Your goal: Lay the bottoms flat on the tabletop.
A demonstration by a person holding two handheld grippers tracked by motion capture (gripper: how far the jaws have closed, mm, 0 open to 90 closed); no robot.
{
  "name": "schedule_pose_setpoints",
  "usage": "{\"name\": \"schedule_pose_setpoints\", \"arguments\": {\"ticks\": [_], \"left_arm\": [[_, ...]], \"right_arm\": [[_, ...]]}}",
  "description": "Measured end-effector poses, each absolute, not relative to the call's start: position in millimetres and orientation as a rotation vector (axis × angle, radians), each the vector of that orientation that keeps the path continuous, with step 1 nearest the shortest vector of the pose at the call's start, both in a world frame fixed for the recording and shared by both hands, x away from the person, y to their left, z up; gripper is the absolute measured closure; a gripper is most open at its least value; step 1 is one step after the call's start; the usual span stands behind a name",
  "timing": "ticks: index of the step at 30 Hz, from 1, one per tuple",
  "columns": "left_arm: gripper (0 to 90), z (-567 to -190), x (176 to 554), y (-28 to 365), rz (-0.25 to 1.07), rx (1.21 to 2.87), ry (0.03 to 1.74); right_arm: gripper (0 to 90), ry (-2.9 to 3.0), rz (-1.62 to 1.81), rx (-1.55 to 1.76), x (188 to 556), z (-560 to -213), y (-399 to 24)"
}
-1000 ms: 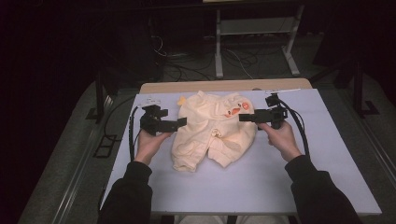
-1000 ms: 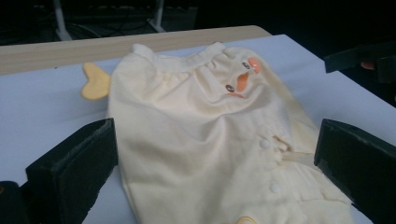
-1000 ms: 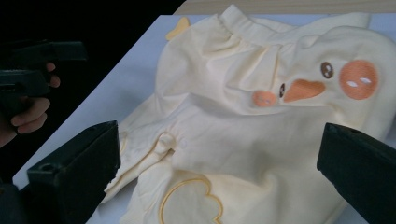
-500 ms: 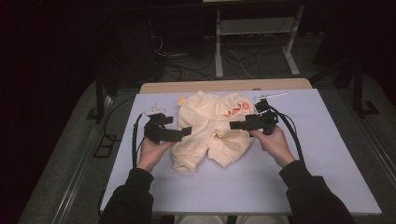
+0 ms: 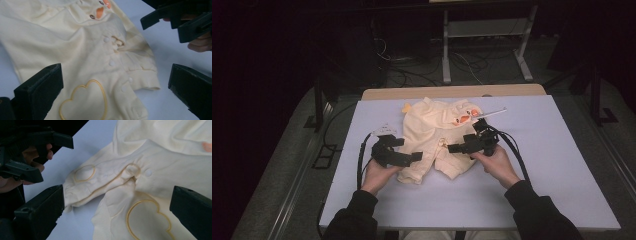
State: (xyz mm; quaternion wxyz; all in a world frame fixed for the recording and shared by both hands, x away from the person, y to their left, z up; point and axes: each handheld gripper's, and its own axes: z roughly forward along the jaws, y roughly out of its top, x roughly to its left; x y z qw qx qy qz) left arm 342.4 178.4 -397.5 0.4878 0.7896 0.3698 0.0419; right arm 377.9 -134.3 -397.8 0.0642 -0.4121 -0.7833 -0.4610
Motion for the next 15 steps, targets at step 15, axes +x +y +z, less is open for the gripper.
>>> {"name": "schedule_pose_setpoints", "arguments": {"ticks": [15], "left_arm": [[12.2,-415.7,322.2,160.9,0.043,2.048,0.828]], "right_arm": [[8.1,-2.381,-1.343,-1.158,359.7,-415.1,-121.0]]}}
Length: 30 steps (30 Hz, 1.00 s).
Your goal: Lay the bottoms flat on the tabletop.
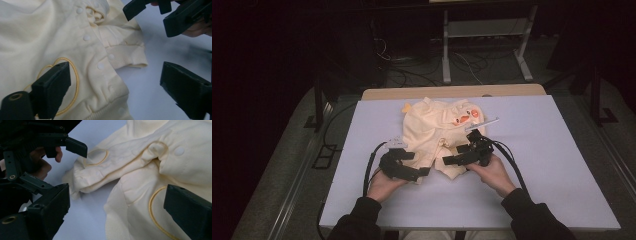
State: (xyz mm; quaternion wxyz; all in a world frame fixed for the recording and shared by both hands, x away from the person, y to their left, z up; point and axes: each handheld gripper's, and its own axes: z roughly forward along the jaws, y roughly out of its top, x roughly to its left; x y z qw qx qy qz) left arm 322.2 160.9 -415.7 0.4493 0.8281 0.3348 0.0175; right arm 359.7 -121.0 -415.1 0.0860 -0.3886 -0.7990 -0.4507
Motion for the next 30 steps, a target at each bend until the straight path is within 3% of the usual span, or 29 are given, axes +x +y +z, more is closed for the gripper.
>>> {"name": "schedule_pose_setpoints", "arguments": {"ticks": [8,13,17,28,30], "left_arm": [[27.8,-424.3,320.2,154.4,0.104,2.137,0.841],[41.9,-430.1,323.6,153.9,0.125,2.187,0.874],[47.4,-436.1,325.4,147.8,0.132,2.248,0.871],[59.9,-437.9,325.0,141.3,0.149,2.292,0.853],[61.6,-437.4,325.6,141.6,0.144,2.29,0.852]], "right_arm": [[15.2,-2.409,-1.311,-1.151,355.6,-420.8,-121.6],[28.2,-2.436,-1.32,-1.12,351.2,-420.0,-117.4],[35.5,-2.45,-1.299,-1.089,348.7,-423.5,-110.0],[45.0,-2.736,-1.137,-1.042,341.2,-437.4,-84.1],[55.1,-2.834,-1.117,-1.035,337.5,-440.1,-78.6]]}}
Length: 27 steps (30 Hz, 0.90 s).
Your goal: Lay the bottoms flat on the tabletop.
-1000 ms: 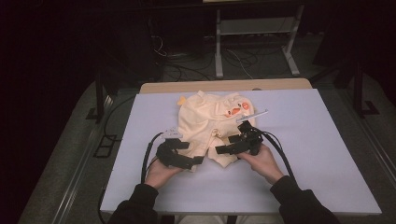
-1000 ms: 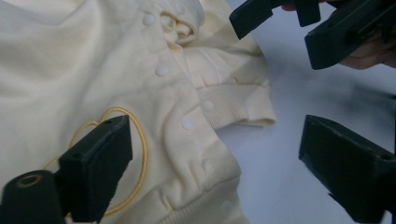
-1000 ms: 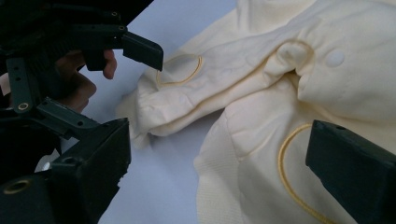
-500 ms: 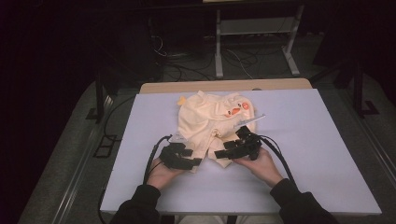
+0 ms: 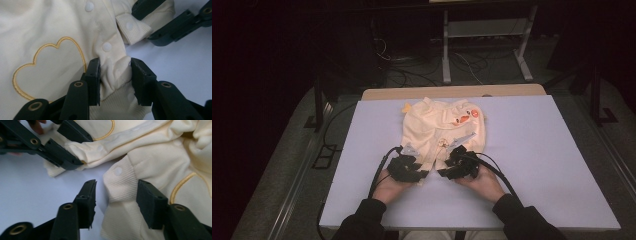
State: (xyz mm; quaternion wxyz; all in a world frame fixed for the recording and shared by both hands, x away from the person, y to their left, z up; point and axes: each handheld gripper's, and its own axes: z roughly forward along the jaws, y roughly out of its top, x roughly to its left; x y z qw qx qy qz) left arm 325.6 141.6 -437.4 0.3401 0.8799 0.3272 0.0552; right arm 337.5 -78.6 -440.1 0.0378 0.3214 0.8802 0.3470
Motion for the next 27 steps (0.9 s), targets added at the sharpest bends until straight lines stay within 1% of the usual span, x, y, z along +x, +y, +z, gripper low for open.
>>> {"name": "schedule_pose_setpoints", "arguments": {"ticks": [1,3,6,8,12,19,27], "left_arm": [[62.6,-437.4,326.0,142.0,0.139,2.285,0.856],[64.4,-437.0,327.1,142.7,0.132,2.282,0.859],[67.3,-436.2,328.2,143.8,0.119,2.268,0.87],[69.8,-436.0,328.9,144.8,0.111,2.256,0.876],[71.8,-436.1,329.8,145.9,0.1,2.242,0.884],[73.0,-435.1,329.9,147.0,0.095,2.237,0.885],[73.8,-432.8,329.9,146.7,0.082,2.225,0.889]], "right_arm": [[60.7,2.683,1.031,0.97,336.7,-439.9,-77.4],[64.7,2.66,0.996,0.939,334.8,-440.5,-75.6],[77.3,2.62,0.959,0.921,332.9,-441.1,-74.7],[80.8,2.615,0.979,0.946,334.6,-441.8,-77.4],[82.8,2.644,1.051,1.026,341.4,-442.7,-85.0],[83.6,2.726,1.189,1.15,349.5,-441.9,-99.1],[83.8,2.801,1.209,1.119,352.1,-428.0,-119.6]]}}
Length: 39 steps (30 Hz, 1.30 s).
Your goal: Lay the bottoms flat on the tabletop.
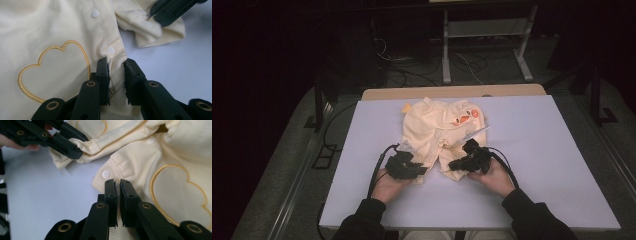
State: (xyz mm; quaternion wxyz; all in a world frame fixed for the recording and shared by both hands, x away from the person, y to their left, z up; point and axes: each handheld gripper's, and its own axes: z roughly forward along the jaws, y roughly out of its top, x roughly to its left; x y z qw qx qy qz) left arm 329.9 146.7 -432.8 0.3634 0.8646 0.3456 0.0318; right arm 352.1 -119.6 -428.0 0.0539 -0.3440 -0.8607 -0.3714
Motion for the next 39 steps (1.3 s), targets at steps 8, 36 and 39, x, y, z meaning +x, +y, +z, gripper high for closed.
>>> {"name": "schedule_pose_setpoints", "arguments": {"ticks": [8,36,39], "left_arm": [[74.3,-429.3,330.5,142.0,0.038,2.208,0.889],[74.4,-426.7,322.8,117.2,-0.036,2.236,0.82],[74.4,-426.2,321.4,117.0,-0.036,2.243,0.81]], "right_arm": [[83.8,-2.548,-1.151,-1.053,354.9,-406.3,-172.4],[71.5,-2.464,-1.112,-1.131,333.0,-414.3,-237.4],[61.3,-2.435,-1.152,-1.166,334.8,-413.8,-241.3]]}}
